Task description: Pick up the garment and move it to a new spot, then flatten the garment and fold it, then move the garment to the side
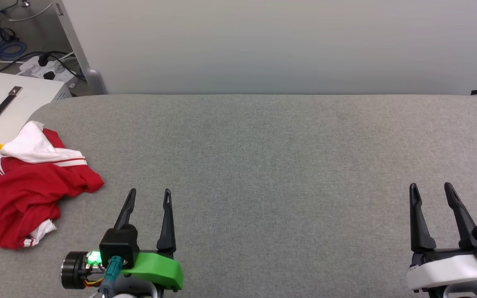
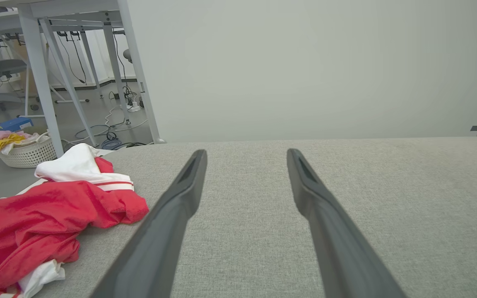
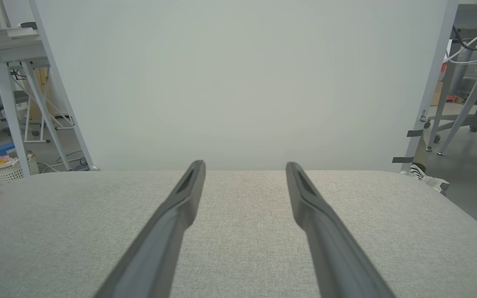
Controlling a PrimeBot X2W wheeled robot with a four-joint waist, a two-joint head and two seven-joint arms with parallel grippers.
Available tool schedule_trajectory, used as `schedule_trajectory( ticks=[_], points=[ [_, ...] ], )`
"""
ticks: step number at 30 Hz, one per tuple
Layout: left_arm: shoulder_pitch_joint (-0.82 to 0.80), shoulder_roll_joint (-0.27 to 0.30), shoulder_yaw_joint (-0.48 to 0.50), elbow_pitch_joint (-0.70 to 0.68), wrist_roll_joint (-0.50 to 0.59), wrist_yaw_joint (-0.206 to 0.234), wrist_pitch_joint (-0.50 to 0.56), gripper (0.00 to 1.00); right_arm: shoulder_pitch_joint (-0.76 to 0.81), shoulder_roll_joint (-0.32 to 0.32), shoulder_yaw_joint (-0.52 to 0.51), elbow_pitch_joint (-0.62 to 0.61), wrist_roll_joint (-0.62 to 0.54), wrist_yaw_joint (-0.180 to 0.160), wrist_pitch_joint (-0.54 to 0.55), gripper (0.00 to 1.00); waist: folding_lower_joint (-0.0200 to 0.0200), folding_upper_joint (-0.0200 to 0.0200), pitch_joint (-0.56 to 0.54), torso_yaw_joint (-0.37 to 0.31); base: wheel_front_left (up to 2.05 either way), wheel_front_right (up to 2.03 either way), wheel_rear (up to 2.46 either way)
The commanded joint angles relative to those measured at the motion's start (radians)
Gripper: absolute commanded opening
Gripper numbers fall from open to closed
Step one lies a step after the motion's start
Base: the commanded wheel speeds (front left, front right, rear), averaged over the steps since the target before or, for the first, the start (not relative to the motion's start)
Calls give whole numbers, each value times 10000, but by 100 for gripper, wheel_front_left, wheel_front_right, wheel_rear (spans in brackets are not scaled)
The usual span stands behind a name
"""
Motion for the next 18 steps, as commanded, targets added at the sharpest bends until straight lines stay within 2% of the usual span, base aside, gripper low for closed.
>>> schedule_trajectory(
  ticks=[1,18],
  points=[
    [-27,-36,-32,39,-46,44,-103,100,159,-2,-46,-53,78,-5,-127,100,0,-1,4,9,0,0,0],
    [44,-41,-179,248,-72,99,-452,100,344,-3,-130,-125,222,-5,-472,100,0,-1,-34,66,0,0,0]
  ],
)
